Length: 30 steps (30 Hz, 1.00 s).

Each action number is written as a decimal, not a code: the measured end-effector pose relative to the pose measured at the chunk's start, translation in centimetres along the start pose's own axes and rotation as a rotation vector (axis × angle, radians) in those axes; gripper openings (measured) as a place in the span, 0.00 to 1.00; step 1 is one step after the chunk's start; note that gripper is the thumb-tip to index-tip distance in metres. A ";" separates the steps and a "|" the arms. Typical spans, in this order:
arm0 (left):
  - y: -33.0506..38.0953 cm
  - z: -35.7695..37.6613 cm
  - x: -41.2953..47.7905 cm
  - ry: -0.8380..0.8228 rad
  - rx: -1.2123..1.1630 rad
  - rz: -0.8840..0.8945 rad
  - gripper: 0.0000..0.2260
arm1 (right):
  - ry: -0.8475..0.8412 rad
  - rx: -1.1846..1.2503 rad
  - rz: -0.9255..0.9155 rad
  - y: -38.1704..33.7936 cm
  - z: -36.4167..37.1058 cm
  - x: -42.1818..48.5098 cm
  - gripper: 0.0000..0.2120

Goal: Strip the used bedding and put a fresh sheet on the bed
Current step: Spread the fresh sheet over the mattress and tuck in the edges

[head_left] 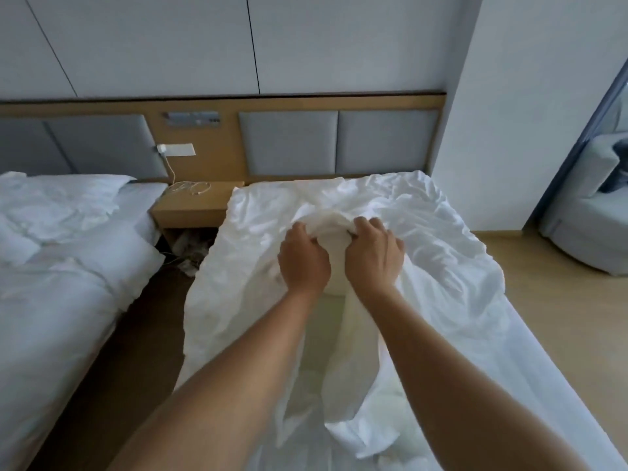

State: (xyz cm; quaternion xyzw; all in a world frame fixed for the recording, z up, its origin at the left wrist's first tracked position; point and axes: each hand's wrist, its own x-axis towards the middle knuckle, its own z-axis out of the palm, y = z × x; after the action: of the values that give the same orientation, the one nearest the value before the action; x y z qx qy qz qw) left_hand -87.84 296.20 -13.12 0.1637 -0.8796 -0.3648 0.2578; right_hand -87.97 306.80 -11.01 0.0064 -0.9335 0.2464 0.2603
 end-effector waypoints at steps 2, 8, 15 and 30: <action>-1.5 0.7 -1.8 -0.025 -0.144 -0.018 0.10 | 0.052 0.126 0.139 -0.4 1.9 -2.9 0.11; -8.4 -0.6 -5.9 -0.453 0.065 0.224 0.28 | -0.216 0.303 0.241 3.7 6.1 -10.0 0.15; -22.7 4.0 -17.4 -0.941 0.550 0.271 0.21 | -0.969 -0.128 -0.070 15.5 12.1 -23.6 0.37; 35.2 -19.1 27.3 0.387 0.217 0.787 0.03 | 0.513 0.022 -0.457 -10.0 -26.5 36.1 0.05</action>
State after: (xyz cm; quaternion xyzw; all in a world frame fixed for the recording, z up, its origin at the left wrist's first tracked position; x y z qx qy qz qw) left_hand -102.66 296.53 33.04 -0.0917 -0.8437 -0.1073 0.5180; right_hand -105.04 314.48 30.90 0.1561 -0.8093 0.1855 0.5350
